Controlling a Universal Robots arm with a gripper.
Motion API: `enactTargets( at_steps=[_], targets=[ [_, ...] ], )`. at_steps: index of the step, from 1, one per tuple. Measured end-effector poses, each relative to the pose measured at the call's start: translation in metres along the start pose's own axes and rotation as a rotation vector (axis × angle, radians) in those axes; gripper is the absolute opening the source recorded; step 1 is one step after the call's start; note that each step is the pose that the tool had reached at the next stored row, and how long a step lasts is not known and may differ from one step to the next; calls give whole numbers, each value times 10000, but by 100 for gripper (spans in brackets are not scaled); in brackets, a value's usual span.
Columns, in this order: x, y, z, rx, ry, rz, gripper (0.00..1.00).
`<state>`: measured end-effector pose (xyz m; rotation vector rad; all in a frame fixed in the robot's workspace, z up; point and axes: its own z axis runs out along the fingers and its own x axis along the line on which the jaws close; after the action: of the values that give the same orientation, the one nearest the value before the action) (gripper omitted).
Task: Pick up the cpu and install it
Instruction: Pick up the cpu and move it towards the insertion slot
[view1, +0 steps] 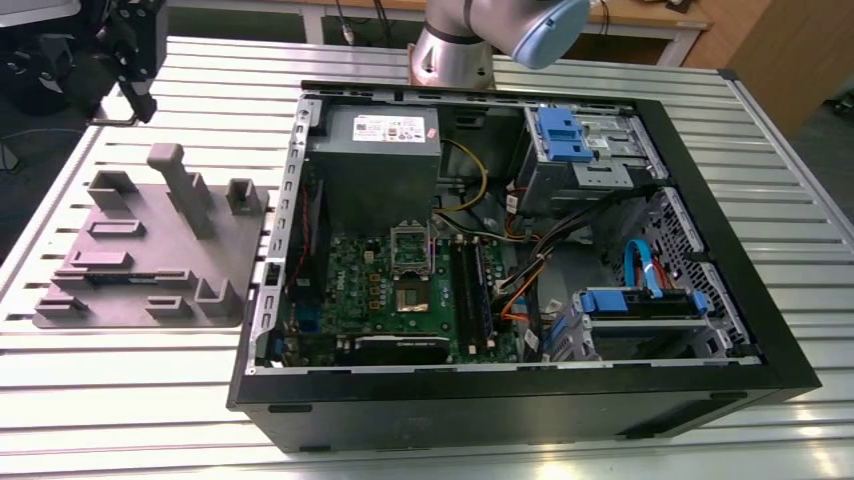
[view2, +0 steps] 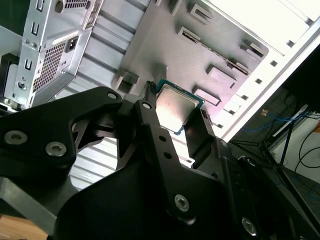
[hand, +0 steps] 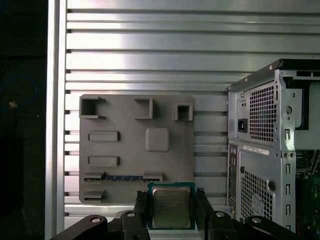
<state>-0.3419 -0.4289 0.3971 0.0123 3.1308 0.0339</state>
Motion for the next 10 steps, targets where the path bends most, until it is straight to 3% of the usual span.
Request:
enactTargets(
  at_steps=[6, 10],
  targets=[
    [-28, 0, 1, 1, -1, 1, 47],
    [-93, 0, 3, -1, 0, 1, 47]
  ],
)
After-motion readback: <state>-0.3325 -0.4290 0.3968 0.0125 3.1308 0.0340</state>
